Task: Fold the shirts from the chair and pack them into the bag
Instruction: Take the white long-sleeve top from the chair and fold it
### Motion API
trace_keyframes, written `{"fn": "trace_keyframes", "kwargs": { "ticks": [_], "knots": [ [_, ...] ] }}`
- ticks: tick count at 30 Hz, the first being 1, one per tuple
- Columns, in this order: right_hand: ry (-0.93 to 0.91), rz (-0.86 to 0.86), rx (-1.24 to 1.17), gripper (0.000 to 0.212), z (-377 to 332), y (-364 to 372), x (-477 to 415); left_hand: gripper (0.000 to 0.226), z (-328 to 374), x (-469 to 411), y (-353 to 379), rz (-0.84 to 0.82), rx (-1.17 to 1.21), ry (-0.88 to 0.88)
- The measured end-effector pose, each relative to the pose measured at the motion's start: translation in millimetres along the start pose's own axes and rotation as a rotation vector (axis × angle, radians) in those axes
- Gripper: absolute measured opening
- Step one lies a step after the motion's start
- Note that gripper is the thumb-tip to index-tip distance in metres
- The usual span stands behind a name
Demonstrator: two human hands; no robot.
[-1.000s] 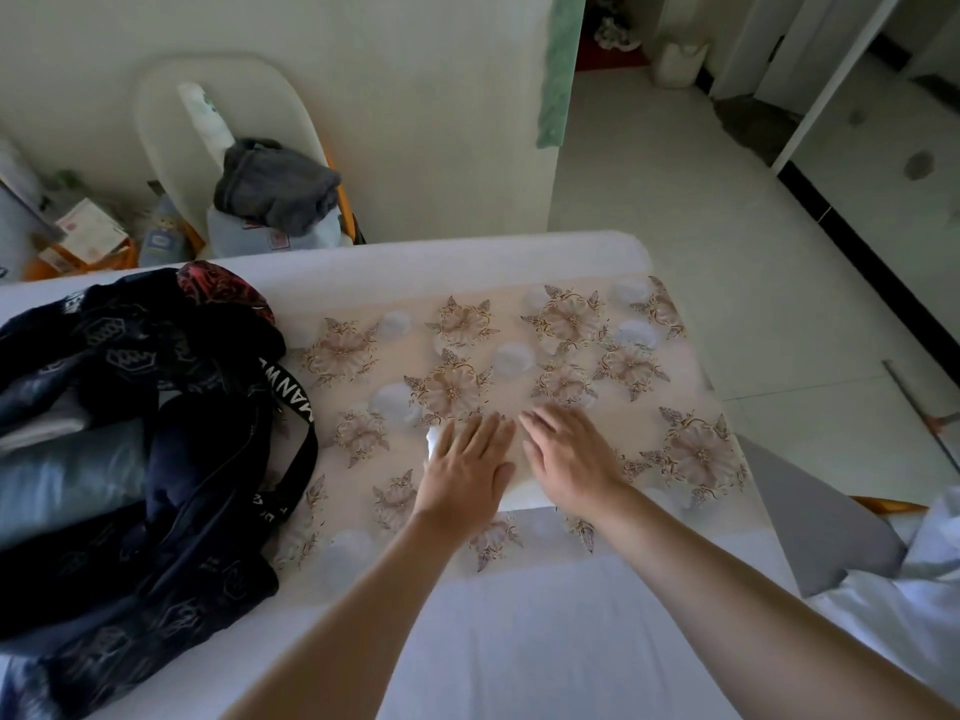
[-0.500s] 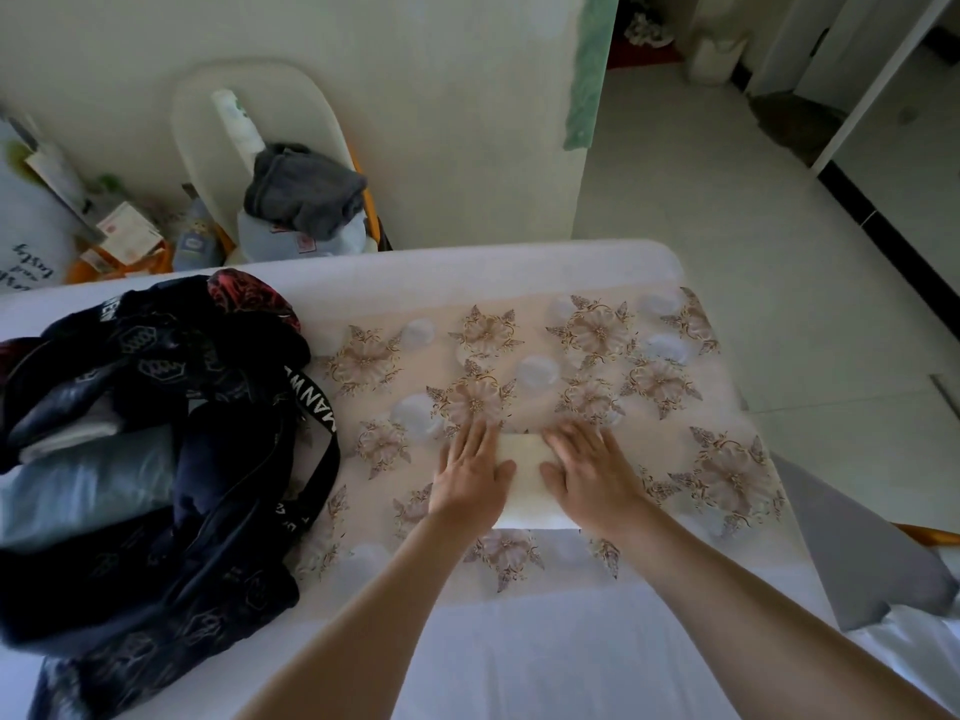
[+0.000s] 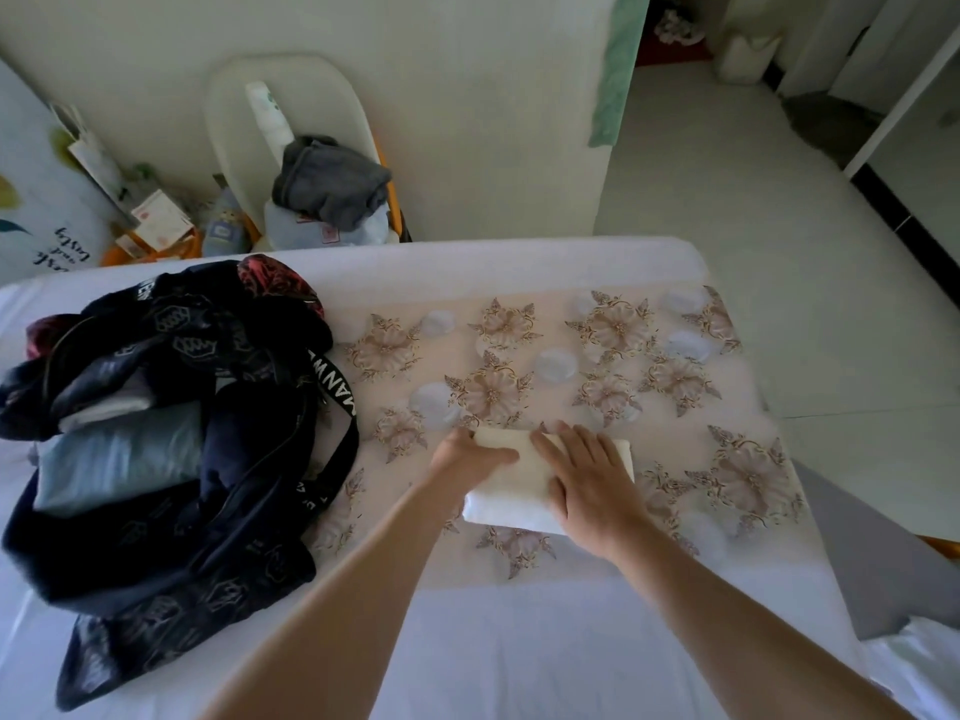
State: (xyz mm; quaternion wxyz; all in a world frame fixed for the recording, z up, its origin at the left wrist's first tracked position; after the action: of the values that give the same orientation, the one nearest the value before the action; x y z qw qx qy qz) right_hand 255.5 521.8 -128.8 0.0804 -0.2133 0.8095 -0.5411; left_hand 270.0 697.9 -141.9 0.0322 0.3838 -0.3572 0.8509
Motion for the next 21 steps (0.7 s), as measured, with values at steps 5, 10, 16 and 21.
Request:
{"fn": "trace_keyframes", "kwargs": {
  "ticks": [5, 10, 16, 21],
  "knots": [
    [-0.013, -0.034, -0.044, 0.065, 1.4, -0.1, 6.7, 0.062, -0.6, 0.3, 7.8, -0.069, 0.088, 0.028],
    [-0.042, -0.078, -0.152, 0.1, -6.2, -43.9, -5.7, 0.06, 12.4, 25.6, -2.8, -0.094, 0.103, 0.245],
    [-0.025, -0.287, -0.128, 0.093, -18.6, -62.5, -24.9, 0.049, 49.6, 84.9, -43.3, 0.081, -0.01, 0.641],
    [-0.27, 0.121, 0.106, 0.039, -59.1, -72.1, -15.8, 0.049, 37.5, 103.2, -52.2, 0.251, -0.252, 0.701]
  ]
}}
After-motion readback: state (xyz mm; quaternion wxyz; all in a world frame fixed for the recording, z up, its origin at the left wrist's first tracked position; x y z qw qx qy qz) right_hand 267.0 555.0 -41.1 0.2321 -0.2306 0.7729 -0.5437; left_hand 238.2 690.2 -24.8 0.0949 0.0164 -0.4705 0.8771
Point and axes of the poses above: each hand's wrist, its own x-axis away from the middle knuckle, its own y-axis out of the palm, z = x × y, the point moved 10 cm from there along -x, towards the middle knuckle, and after that the axes turned 11 degrees about -x, right-handed, at the moved point
